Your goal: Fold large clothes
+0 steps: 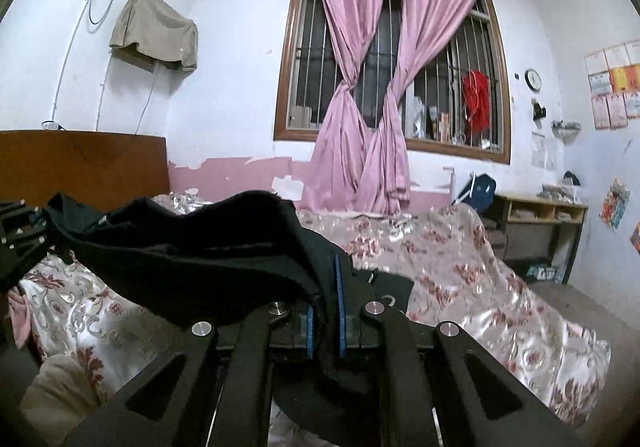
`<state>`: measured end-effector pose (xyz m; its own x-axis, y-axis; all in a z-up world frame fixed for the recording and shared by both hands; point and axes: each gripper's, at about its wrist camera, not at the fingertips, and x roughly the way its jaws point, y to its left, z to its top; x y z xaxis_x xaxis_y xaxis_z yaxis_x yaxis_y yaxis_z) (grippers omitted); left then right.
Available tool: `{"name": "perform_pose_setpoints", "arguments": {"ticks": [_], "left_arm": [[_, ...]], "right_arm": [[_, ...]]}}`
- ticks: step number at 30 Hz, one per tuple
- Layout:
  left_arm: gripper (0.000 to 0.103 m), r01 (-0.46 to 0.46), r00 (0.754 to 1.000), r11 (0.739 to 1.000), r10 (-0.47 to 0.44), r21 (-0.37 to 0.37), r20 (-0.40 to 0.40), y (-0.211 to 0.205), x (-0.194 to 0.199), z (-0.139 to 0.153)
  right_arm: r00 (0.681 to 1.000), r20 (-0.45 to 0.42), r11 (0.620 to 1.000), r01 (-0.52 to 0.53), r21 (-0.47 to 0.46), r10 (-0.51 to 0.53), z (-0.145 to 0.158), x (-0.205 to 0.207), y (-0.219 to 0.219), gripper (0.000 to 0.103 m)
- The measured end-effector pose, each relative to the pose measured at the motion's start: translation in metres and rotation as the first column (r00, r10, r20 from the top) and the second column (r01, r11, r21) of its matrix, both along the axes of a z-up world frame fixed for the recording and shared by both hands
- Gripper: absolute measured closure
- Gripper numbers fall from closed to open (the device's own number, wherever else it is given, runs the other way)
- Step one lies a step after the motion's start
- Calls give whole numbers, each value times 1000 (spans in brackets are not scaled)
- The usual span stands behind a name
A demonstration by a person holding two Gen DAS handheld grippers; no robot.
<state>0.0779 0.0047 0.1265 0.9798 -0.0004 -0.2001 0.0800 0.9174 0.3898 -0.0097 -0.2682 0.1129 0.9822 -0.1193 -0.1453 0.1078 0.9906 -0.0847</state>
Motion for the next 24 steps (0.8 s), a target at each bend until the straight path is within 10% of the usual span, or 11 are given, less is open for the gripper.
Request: {"name": "perform_pose_setpoints", "arguments": {"ticks": [24], "left_arm": [[97, -20, 995, 998, 25, 56, -91, -80, 294, -8]], "right_arm": [[991, -134, 1000, -11, -10, 10, 6, 295, -71, 96]]}}
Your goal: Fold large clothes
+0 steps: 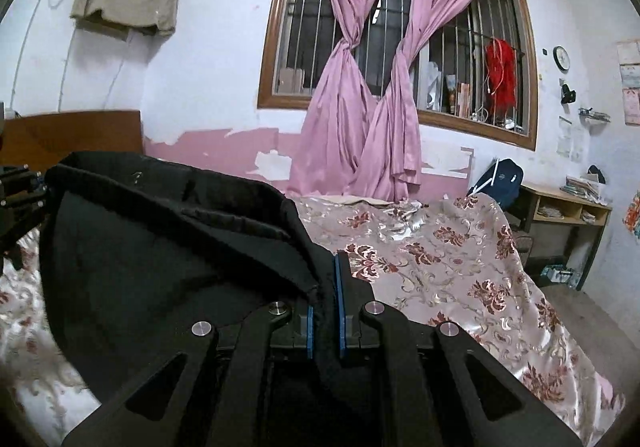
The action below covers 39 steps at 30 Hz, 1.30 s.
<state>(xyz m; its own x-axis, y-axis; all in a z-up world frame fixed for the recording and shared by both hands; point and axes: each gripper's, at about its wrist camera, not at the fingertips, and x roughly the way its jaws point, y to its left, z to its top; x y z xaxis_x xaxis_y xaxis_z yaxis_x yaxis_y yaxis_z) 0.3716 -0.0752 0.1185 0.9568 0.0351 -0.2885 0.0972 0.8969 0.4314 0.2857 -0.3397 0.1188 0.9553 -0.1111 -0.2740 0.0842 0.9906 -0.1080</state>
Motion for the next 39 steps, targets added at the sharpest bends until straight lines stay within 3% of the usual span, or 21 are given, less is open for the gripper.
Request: {"name": "perform_pose_setpoints", "arguments": {"ticks": [7, 14, 20, 24, 25, 27, 28, 29, 31, 35, 37, 39], "left_arm": [[97, -40, 997, 999, 39, -10, -65, -16, 69, -36], [97, -82, 985, 995, 73, -54, -157, -19, 125, -68], [95, -106, 964, 982, 64, -154, -258, -7, 146, -86], [92, -87, 961, 973, 26, -213, -276, 1, 147, -84], [86, -79, 961, 973, 17, -217, -276, 2, 145, -84], [63, -71, 963, 968, 4, -240, -268, 5, 142, -82], [34, -74, 967, 962, 6, -262, -254, 7, 140, -77], [12, -78, 974, 954, 11, -289, -225, 11, 135, -72], [9, -56, 983, 940, -6, -336, -181, 16, 127, -62], [9, -20, 982, 939, -45, -342, -181, 13, 115, -49], [9, 3, 983, 939, -66, -345, -173, 10, 106, -45], [7, 29, 982, 936, -92, -350, -164, 7, 95, -42]], "right_arm": [[998, -65, 1000, 15, -25, -17, -25, 82, -8, 96], [990, -132, 997, 45, -63, -53, -54, 137, -5, 96], [979, -187, 995, 65, -82, -79, -69, 168, 0, 96], [970, -231, 997, 63, -50, -73, -80, 178, -2, 95], [970, -235, 997, 59, -38, -67, -81, 180, -4, 92], [969, -239, 998, 56, -20, -59, -83, 179, -7, 86], [969, -239, 998, 58, -9, -58, -82, 178, -9, 80], [970, -235, 998, 58, 7, -55, -82, 175, -12, 76], [974, -219, 997, 70, 40, -59, -78, 173, -20, 54], [980, -190, 993, 73, 91, -54, -69, 163, -31, 45], [983, -178, 992, 64, 109, -44, -62, 154, -34, 24], [988, -154, 992, 48, 120, -30, -57, 144, -35, 16]]}}
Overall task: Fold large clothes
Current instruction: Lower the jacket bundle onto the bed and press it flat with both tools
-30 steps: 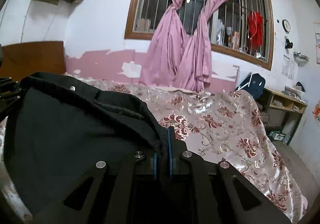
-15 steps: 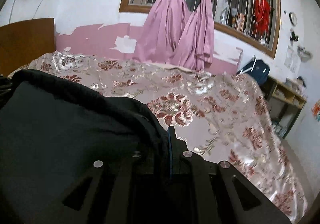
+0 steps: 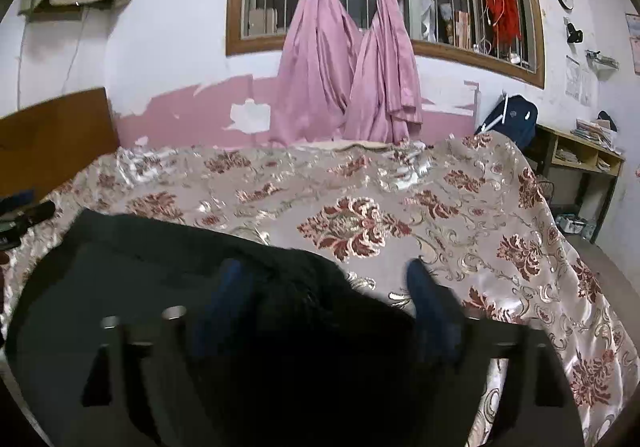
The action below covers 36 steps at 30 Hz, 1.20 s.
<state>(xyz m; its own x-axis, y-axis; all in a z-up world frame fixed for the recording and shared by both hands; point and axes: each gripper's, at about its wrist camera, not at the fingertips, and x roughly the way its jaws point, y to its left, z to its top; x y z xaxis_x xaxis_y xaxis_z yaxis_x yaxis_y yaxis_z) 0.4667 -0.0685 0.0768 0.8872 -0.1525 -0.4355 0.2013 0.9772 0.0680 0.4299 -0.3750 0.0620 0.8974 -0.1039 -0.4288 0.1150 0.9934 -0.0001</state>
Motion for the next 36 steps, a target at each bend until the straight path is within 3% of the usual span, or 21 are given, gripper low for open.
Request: {"name": "perform_pose_setpoints", "arguments": {"ticks": [8, 16, 22, 36], "left_arm": [[4, 99, 995, 995, -99, -20, -8, -5, -51, -12], [4, 145, 986, 989, -143, 29, -86, -11, -73, -69], [3, 134, 989, 991, -131, 29, -73, -23, -51, -81], [0, 49, 991, 998, -53, -36, -124, -32, 35, -80]], "right_arm": [[997, 22, 997, -73, 20, 73, 10, -46, 6, 8], [979, -81, 975, -177, 131, 188, -40, -61, 30, 6], [970, -140, 978, -186, 89, 198, -79, -40, 47, 6], [986, -164, 998, 28, 53, -19, -84, 49, 13, 3]]}}
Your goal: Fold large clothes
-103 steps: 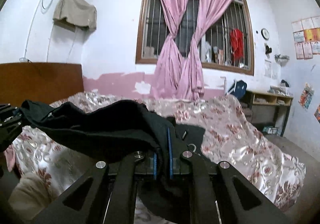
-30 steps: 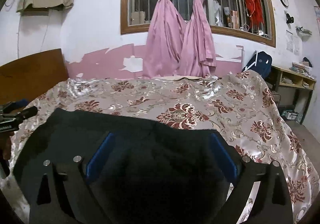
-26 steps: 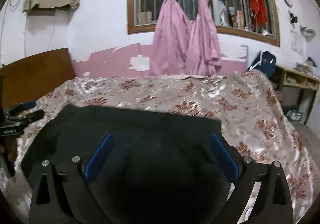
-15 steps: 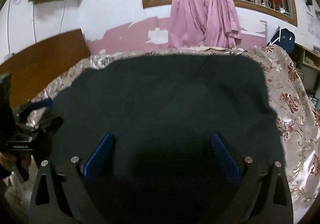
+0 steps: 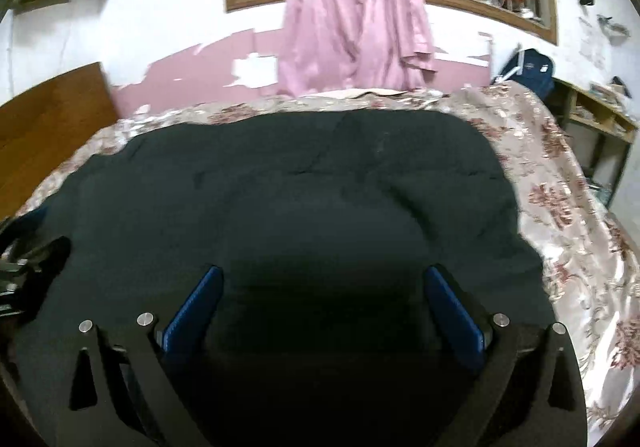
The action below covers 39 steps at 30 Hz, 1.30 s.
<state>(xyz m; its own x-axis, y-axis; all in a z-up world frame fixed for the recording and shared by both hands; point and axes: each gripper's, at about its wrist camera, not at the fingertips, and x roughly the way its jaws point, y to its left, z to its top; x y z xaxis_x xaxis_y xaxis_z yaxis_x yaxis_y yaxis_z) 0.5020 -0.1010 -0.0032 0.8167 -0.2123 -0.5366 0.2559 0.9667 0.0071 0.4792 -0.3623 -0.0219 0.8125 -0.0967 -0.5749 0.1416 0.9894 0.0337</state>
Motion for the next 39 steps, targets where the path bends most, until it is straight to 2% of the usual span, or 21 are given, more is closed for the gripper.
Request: {"name": "perform_pose_setpoints", "arguments": {"ticks": [3, 5, 8, 9, 17, 22, 28, 39], "left_arm": [[0, -64, 997, 996, 61, -67, -42, 20, 22, 3], [0, -118, 988, 984, 104, -132, -110, 38, 40, 0], [0, -137, 971, 955, 77, -262, -227, 58, 60, -19], [0, -130, 968, 950, 61, -283, -242, 60, 62, -25], [0, -132, 976, 947, 72, -294, -207, 53, 71, -45], [0, -158, 972, 943, 96, -294, -217, 50, 88, -49], [0, -166, 971, 936, 101, -311, -215, 48, 97, -54], [0, -176, 970, 939, 115, -294, -214, 44, 101, -56]], "right_arm": [[997, -26, 997, 73, 19, -73, -4, 12, -15, 2], [994, -35, 993, 105, 59, -103, -9, 16, -28, 2], [992, -53, 984, 120, 132, -114, -19, 19, -42, 2], [992, -48, 982, 119, 146, -113, -23, 19, -44, 2], [994, -36, 971, 105, 215, -99, -51, 20, -49, 1], [992, -80, 965, 117, 237, -100, -63, 39, -53, 1], [990, -94, 957, 130, 258, -109, -71, 55, -56, 1], [990, -89, 954, 132, 271, -112, -75, 60, -57, 1]]}}
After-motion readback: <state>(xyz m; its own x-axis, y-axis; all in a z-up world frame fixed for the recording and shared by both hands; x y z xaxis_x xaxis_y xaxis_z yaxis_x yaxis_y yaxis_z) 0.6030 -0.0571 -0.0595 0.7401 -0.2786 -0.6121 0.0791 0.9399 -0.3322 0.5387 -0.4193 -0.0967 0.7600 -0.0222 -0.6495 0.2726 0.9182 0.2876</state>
